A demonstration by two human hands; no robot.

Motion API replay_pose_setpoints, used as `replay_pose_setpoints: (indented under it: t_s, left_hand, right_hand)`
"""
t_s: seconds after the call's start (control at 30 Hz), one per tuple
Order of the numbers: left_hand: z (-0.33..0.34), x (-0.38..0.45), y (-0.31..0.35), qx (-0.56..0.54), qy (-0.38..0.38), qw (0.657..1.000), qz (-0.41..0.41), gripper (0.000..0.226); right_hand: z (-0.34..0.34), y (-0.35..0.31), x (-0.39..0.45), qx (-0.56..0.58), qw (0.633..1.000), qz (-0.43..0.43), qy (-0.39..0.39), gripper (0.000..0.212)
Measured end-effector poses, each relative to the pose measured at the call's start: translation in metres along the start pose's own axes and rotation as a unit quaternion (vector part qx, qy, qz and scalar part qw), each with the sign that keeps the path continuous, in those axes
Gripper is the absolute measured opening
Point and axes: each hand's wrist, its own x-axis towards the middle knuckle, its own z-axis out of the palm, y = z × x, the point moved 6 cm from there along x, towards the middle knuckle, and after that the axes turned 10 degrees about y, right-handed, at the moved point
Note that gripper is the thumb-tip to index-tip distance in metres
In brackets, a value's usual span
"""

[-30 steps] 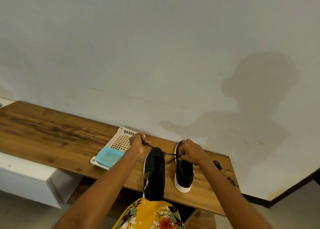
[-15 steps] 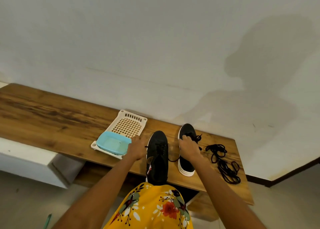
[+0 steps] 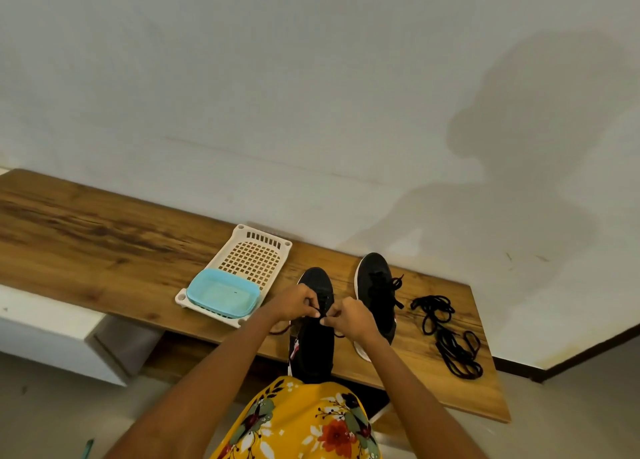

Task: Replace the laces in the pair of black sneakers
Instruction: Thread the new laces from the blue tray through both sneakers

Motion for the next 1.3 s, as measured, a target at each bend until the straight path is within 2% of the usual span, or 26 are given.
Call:
replay_pose_setpoints:
  t_s: [0.07,0.13,0.47,0.63,0.77,0.87,0.93,1.1,1.3]
  left_hand:
    - [0.0,-0.001,-0.003,-0.009,-0.077,0.997,-0.013,0.023]
    - [-0.002,0.0,-0.006,-0.022,-0.107,0.994,-0.023,0.027]
    - [-0.002,0.007,-0.001,-0.031,-0.046,0.998,0.013,0.022]
    - [0.002,0.006,-0.001,-0.022,-0.095,0.995,0.005,0.017]
    - [0.001,0.006,-0.004,-0.004,-0.041,0.999,0.032,0.02]
    - [-0.001,0.006,-0.002,-0.017,-0.042,0.999,0.027,0.025]
    - [-0.001,0.006,0.0,-0.032,-0.065,0.997,0.016,0.028]
    - [0.001,-0.007,-0.003,-0.096,-0.185,0.976,-0.068,0.027]
    - [-0.001,-0.006,-0.001,-0.066,-0.235,0.967,-0.074,0.036]
  right_hand:
    - [-0.007,0.005,0.004,0.026,1.0,0.004,0.013,0.018]
    - [-0.015,0.008,0.007,0.027,0.999,0.003,0.027,0.017]
    - [-0.02,0.012,0.008,0.012,0.998,-0.028,0.049,0.016]
    - [-0.021,0.009,0.01,0.018,0.997,-0.029,0.066,0.016]
    - [-0.02,0.009,0.011,0.008,0.997,-0.032,0.066,0.016]
    - [-0.02,0.01,0.009,0.002,0.997,-0.042,0.067,0.018]
    - [-0.021,0.011,0.007,-0.004,0.996,-0.048,0.069,0.018]
    - [-0.023,0.007,0.005,-0.005,0.995,-0.05,0.09,0.017]
    - [-0.021,0.011,0.004,-0.056,0.992,-0.054,0.095,0.019]
